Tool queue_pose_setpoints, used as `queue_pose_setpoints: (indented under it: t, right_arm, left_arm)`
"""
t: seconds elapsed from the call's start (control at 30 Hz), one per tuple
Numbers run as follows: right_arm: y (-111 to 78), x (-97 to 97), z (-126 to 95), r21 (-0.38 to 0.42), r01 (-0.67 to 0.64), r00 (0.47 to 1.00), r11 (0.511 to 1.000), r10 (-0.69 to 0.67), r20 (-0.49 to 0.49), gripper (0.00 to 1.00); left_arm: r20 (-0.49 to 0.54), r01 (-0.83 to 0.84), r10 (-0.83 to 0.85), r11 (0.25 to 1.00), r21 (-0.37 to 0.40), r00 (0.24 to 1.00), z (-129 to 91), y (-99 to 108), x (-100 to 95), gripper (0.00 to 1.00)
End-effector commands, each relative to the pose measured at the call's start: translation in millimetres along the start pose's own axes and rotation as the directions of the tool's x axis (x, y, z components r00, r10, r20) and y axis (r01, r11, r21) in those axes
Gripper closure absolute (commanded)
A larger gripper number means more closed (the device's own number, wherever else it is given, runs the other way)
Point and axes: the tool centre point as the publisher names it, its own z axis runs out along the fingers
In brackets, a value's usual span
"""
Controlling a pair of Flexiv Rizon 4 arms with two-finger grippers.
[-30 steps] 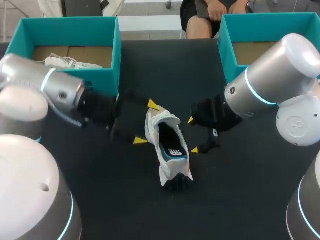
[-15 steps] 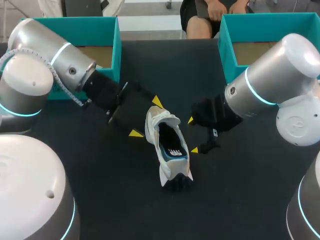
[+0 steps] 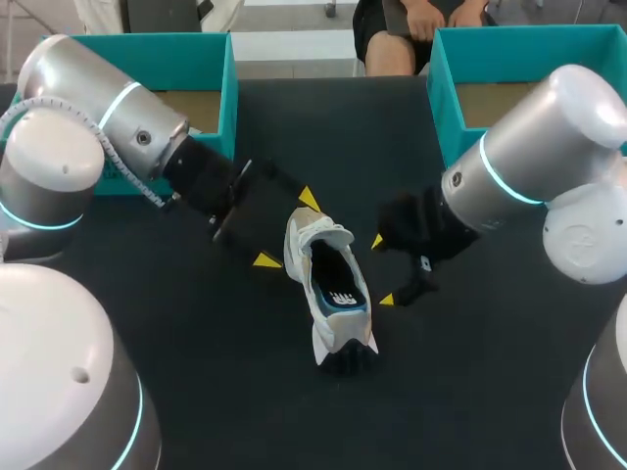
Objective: Take the shoe out of the shoebox, open the shoe tongue, remove and reinsert the insole, then place the shoe into the shoebox
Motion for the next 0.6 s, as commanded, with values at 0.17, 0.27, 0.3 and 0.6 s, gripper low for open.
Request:
queue_pose_setpoints:
  t: [0.17,0.27,0.3,0.6]
  right_arm:
    - [-37.7,-2.6,-64,-0.005,0.018,0.998,1.000,-0.019,-0.059,0.00]
    - [-45.4,-7.2,-81,0.000,0.026,0.999,1.000,-0.026,-0.047,0.00]
    - [-46.6,-8.4,-86,0.003,0.029,0.998,1.000,-0.029,-0.054,0.00]
    - [-56.8,-12.5,-138,0.013,0.039,0.998,0.999,-0.038,-0.043,0.00]
  left_arm:
    - [-0.006,-0.020,0.020,0.999,-0.024,1.000,-4,1,-0.7,0.00]
    - [-0.047,-0.026,0.025,0.999,-0.028,0.999,-11,1,-2.4,0.00]
    - [-0.078,-0.016,0.014,0.999,-0.033,0.997,-13,1,-3.0,0.00]
    - [-0.197,-0.078,0.059,0.993,-0.091,0.979,-22,0,-12.9,0.00]
